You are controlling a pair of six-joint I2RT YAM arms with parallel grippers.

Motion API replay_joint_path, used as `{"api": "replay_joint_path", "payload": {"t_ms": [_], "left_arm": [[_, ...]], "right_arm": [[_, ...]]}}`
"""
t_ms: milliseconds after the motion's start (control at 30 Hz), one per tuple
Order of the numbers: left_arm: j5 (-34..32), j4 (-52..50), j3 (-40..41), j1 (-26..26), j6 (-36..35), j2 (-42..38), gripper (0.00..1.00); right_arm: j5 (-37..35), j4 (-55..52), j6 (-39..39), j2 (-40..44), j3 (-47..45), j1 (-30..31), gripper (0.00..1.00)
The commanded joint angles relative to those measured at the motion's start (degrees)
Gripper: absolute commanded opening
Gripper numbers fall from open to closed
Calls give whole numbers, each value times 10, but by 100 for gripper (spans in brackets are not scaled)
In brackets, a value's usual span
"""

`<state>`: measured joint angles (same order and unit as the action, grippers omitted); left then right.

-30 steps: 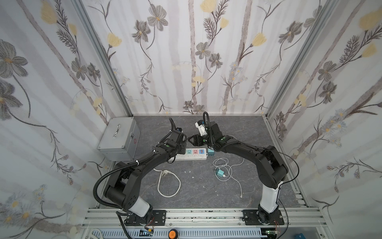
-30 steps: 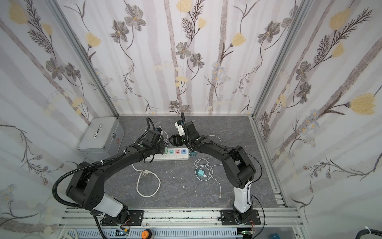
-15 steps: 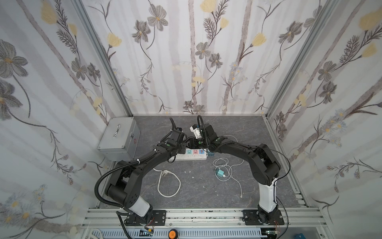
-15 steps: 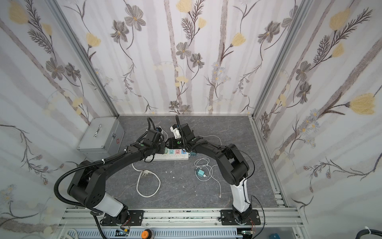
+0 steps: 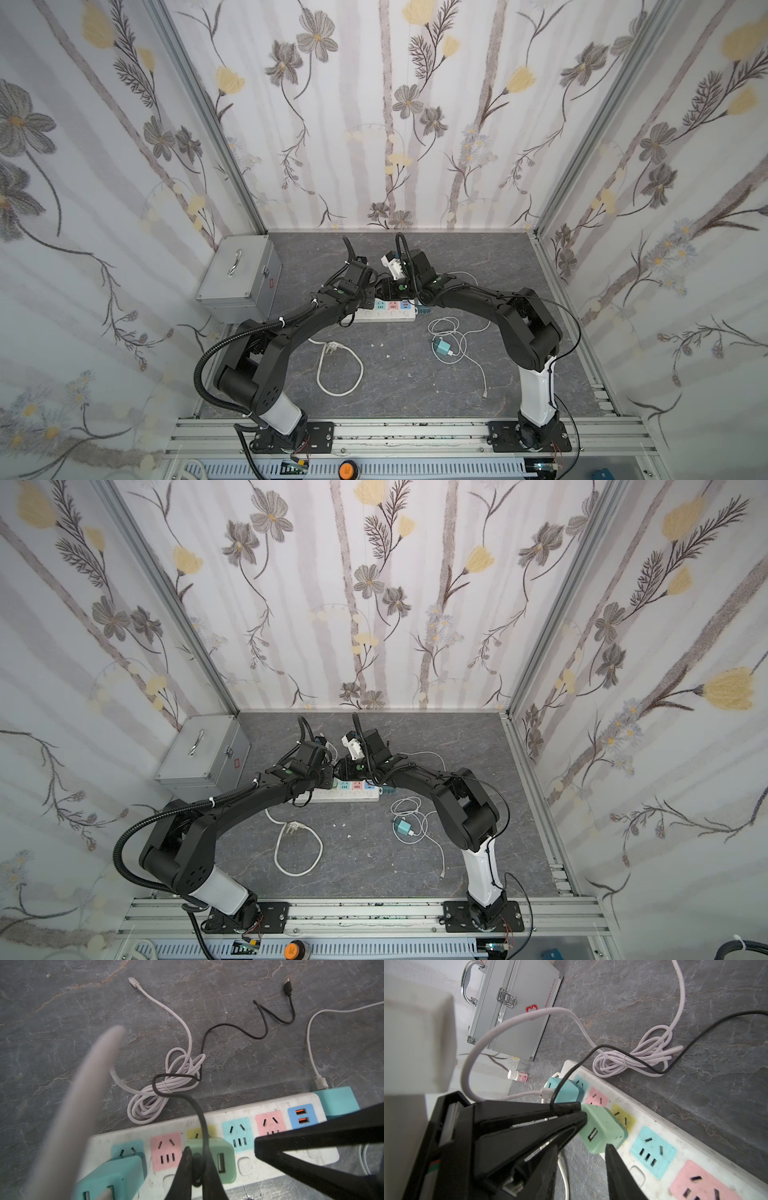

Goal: Insert plugs into power strip
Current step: Insert the plug into the socket.

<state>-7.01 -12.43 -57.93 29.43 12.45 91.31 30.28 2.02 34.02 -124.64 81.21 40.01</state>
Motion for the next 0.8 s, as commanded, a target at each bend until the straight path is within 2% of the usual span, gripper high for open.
{"api": "replay_joint_path", "payload": {"t_ms": [0,267,433,633,767], "left_arm": [[2,-35,2,2,8,3,0],[6,-39,12,2,14,6,0],[15,-35,11,3,20,18,0],[28,-33,13,3,32,29,0],[33,-36,23,3,39,15,0]], "right_arm": [[18,-4,-6,-4,5,2,39],[32,-18,-14,-16,10,4,33],[49,-22,-17,-30,26,6,25],[-2,-60,-18,-37,39,8,20],[-4,-62,-15,-36,39,8,20]]}}
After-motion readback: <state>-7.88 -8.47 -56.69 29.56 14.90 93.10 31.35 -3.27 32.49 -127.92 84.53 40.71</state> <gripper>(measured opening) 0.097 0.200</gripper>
